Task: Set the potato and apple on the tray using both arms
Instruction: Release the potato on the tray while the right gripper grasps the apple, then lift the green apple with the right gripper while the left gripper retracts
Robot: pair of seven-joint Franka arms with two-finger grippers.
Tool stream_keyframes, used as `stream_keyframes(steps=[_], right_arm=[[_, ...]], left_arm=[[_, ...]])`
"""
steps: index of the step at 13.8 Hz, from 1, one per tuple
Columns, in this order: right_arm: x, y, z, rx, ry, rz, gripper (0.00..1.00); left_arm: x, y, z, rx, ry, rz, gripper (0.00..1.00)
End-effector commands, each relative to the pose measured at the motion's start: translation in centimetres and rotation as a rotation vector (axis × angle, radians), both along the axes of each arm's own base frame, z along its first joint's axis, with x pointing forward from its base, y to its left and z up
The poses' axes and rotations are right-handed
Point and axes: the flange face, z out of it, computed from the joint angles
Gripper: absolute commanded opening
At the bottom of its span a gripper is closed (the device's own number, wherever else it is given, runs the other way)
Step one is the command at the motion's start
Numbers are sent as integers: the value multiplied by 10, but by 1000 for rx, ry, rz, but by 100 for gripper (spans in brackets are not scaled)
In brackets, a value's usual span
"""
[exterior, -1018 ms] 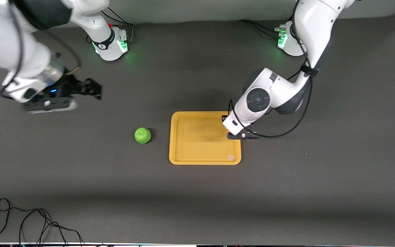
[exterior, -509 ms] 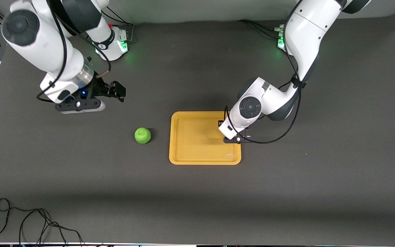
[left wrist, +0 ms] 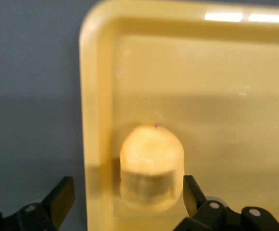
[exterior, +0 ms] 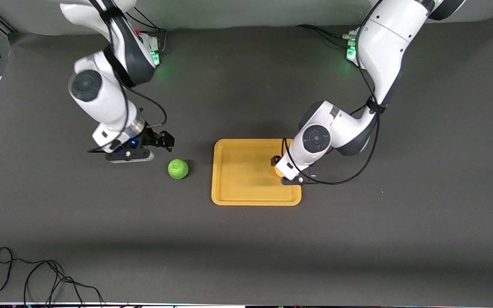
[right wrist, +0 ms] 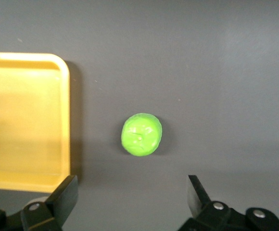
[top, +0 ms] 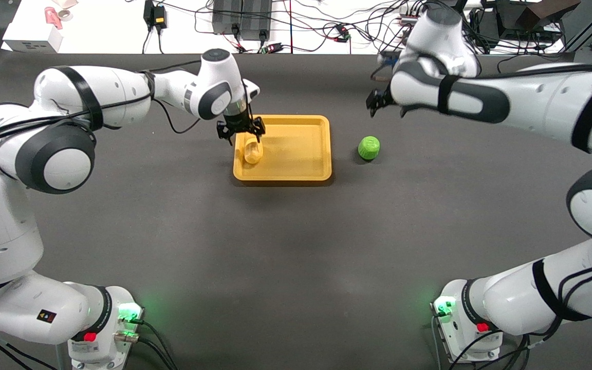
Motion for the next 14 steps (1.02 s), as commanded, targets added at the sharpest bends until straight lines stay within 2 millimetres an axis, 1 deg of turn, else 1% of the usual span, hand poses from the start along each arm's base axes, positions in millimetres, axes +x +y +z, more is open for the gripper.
stream_keyframes(steps=[1,3,4,5,6,8,9,10,11,12,14], right_arm=[[0,1,-55,3,1,-17,100],[4,2,-83,2,1,-19,100],[6,4,-96,1,0,-18,100],[5,12,-110,-3,12,-7,100],[3,21,-118,-2,10,-1,100],[4,22,-137,-3,8,-4,100],[7,23,-141,-1,3,-6,100],[10,24,-146,-1,7,-7,100],[11,24,-149,-3,9,-7,100],[11,24,-153,-6,15,-7,100],[13,22,-160,-10,21,-12,100]], left_arm=[[42,53,83,0,-76,94,99],[65,93,149,10,-109,126,100],[72,126,173,25,-109,143,100],[81,168,188,38,-119,162,100],[88,210,202,40,-142,154,100],[92,283,222,60,-143,134,100],[88,302,234,69,-143,100,100],[83,326,243,87,-135,38,100],[76,336,251,110,-116,-16,100],[72,339,262,126,-107,-49,100],[65,351,292,132,-65,-47,100]])
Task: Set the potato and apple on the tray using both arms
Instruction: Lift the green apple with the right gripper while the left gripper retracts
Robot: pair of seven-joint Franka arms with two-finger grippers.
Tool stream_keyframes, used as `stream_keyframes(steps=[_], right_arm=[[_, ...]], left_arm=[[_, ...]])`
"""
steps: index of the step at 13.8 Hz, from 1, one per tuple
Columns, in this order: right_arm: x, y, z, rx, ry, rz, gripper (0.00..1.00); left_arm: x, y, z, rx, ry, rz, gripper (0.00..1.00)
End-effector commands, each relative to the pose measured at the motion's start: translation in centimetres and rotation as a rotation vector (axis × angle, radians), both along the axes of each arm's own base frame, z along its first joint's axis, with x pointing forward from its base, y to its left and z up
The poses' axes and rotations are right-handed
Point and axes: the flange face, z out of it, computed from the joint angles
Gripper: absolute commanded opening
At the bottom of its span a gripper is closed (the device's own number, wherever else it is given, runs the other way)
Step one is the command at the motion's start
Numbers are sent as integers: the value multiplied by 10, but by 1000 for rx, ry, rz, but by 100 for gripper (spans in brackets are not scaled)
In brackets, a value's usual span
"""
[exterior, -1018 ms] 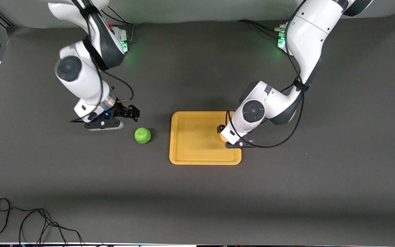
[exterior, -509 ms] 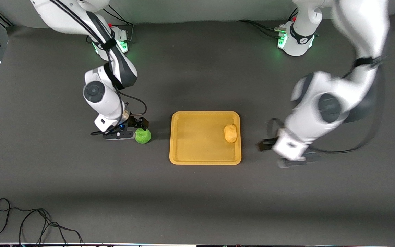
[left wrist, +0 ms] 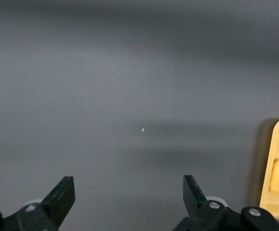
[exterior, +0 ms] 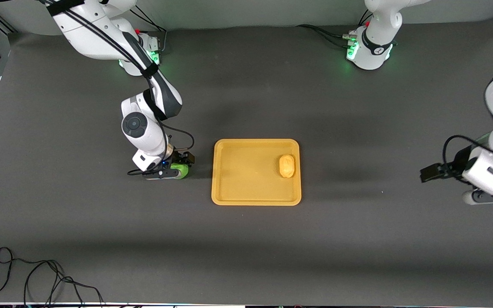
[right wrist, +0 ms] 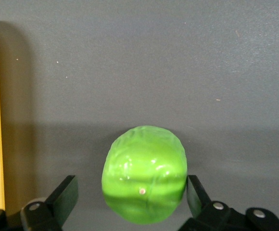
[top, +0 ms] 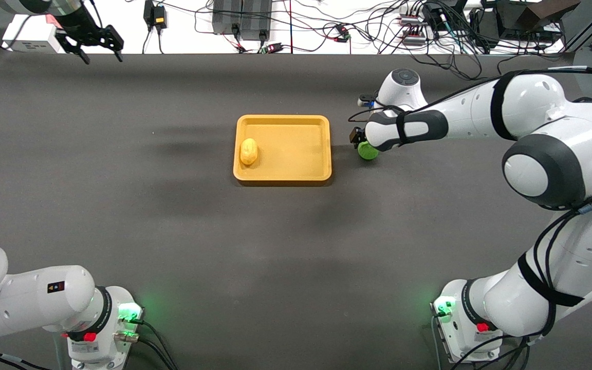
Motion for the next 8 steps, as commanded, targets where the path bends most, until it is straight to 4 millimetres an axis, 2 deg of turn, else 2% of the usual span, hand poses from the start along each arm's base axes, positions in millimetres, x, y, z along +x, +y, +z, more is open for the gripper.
stream_keyframes(steps=[1,2,3,5,6,8], right_arm=[[11,1,-5,5,-10,-27,98],[12,-2,-7,0,-8,-30,88],[12,-2,-10,-2,-6,-30,73],[12,-3,-8,-3,-8,-24,51],[13,-3,-1,-1,-11,-21,45],[18,-8,32,-3,-17,-28,43]], left_arm=[[-19,3,52,38,72,-69,100],[-23,10,69,47,81,-103,100],[-25,21,80,43,79,-109,100],[-29,22,89,34,67,-107,100],[-33,19,97,39,55,-100,100],[-45,18,112,43,46,-98,100]])
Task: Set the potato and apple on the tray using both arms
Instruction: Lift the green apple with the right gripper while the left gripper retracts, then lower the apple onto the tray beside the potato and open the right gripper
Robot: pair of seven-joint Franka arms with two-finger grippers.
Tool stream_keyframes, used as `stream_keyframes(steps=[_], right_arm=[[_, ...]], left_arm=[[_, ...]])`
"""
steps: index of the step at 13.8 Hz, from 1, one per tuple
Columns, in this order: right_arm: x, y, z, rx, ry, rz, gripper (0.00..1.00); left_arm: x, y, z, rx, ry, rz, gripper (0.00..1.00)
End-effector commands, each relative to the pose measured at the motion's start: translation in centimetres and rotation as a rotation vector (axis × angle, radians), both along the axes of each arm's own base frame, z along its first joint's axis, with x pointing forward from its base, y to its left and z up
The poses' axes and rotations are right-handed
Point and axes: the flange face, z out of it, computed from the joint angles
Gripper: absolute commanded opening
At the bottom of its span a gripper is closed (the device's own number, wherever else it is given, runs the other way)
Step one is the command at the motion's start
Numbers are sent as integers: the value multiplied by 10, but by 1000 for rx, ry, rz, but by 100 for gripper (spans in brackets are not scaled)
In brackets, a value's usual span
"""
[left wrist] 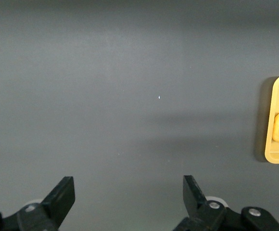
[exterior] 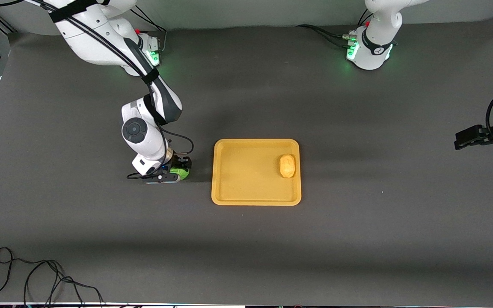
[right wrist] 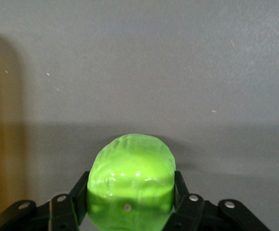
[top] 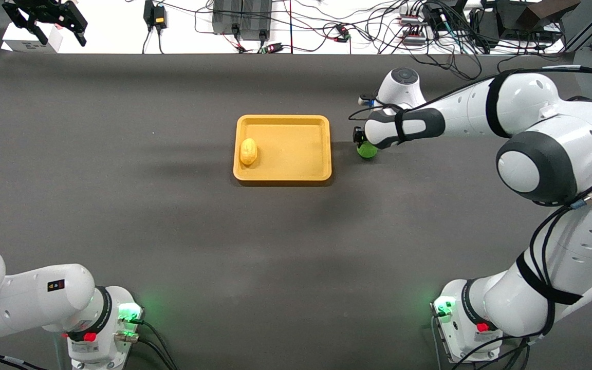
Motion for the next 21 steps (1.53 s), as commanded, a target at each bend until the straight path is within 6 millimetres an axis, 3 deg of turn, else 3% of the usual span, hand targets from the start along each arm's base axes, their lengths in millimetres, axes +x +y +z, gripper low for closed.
stream_keyframes(steps=[1,2,7,8,10,12,15,18,19,20,21], right_arm=[[10,-3,61,0,-2,-13,43],[14,-5,88,-7,18,-17,43],[44,-6,267,-63,121,-13,43],[45,-6,294,-65,125,-15,43],[44,7,326,-57,109,-11,43],[33,52,338,-41,82,-10,43],[17,152,335,-31,49,-75,43],[1,238,313,-35,43,-151,43],[-5,259,304,-33,39,-161,43],[-5,274,293,-29,32,-167,43],[0,282,273,-29,34,-176,43]], left_arm=[[-13,-3,20,4,-15,-19,100],[-12,-5,20,-1,-19,-22,100],[-9,-3,18,-5,-18,-20,100],[-9,-3,18,-5,-20,-20,100],[-10,0,20,-1,-20,-17,100],[-11,5,23,4,-27,-8,100],[-12,-3,30,1,-39,-21,100],[-13,-9,38,1,-47,-30,100],[-13,-11,40,2,-51,-35,100],[-13,-30,42,7,-53,-64,100],[-13,-26,44,21,-57,-55,100]])
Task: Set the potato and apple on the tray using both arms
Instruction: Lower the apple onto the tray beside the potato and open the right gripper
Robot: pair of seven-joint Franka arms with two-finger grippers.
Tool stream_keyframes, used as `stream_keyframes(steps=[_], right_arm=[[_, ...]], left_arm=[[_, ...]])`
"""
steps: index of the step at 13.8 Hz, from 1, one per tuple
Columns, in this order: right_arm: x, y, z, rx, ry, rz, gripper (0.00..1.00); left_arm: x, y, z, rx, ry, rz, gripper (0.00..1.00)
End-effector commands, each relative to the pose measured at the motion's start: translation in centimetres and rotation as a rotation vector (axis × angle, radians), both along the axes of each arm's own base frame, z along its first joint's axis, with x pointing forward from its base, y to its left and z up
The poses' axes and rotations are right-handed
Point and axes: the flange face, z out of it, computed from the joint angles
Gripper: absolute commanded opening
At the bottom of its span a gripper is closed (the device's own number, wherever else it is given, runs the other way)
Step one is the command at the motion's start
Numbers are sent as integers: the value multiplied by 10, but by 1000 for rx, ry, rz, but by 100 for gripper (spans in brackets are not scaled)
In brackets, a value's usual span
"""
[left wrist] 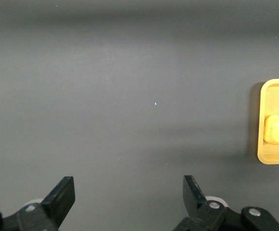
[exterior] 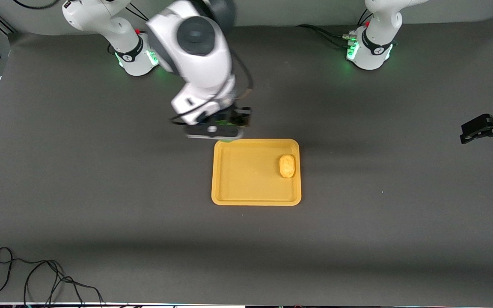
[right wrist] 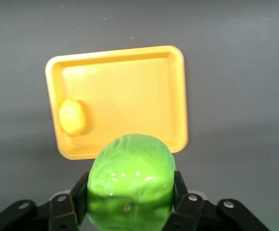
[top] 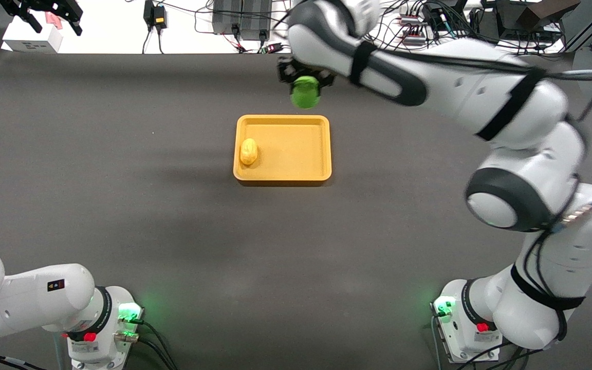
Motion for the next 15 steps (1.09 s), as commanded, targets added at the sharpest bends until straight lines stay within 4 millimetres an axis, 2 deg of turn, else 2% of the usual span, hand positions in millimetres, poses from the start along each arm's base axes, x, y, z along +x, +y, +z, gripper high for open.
stream_keyframes(steps=[1,3,5,7,8,12,15], right_arm=[[25,24,-40,1,-22,-46,43],[33,35,-85,-3,-25,-43,43],[42,39,-142,-26,-19,-46,43],[47,38,-189,-12,-40,-52,43],[51,34,-205,5,-59,-57,43],[55,25,-259,-20,-86,-48,43],[55,21,-280,-56,-84,-37,43]], left_arm=[[-6,-13,13,26,-1,-21,100],[-5,-14,13,30,-1,-19,100],[-5,-7,11,24,4,-4,100],[-2,-3,7,34,1,7,100],[-2,-10,9,43,-1,0,100],[-3,-8,7,51,4,9,100],[-4,-9,8,17,8,11,100]])
